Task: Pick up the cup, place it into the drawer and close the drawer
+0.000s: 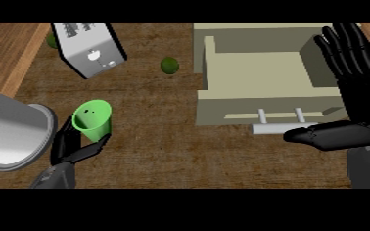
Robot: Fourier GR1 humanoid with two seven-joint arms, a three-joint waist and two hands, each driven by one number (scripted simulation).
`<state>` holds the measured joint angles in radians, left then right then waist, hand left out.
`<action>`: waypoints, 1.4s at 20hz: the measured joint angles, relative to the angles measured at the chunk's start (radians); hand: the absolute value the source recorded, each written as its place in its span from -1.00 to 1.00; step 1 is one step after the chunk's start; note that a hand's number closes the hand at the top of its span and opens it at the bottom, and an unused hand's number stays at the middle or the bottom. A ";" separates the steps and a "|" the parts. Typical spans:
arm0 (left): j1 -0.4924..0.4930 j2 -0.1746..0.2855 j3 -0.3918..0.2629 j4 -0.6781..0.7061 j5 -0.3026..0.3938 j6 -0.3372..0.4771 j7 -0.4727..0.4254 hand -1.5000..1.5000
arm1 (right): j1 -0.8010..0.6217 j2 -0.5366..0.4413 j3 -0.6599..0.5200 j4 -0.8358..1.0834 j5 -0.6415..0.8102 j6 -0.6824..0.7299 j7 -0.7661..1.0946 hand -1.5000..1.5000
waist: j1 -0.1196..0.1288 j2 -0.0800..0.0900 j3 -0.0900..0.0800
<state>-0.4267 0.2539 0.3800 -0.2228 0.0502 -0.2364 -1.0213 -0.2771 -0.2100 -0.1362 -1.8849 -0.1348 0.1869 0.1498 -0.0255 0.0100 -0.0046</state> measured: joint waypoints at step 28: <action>-0.302 -0.194 -0.106 -0.322 -0.015 0.113 0.092 1.00 | 0.027 0.000 -0.012 0.033 0.022 0.003 -0.036 -1.00 | 0.028 -0.016 0.005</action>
<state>-0.7285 0.0603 0.2737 -0.5449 0.0353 -0.1231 -0.9295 -0.2502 -0.2101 -0.1484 -1.8520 -0.1129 0.1896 0.1134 0.0024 -0.0061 0.0007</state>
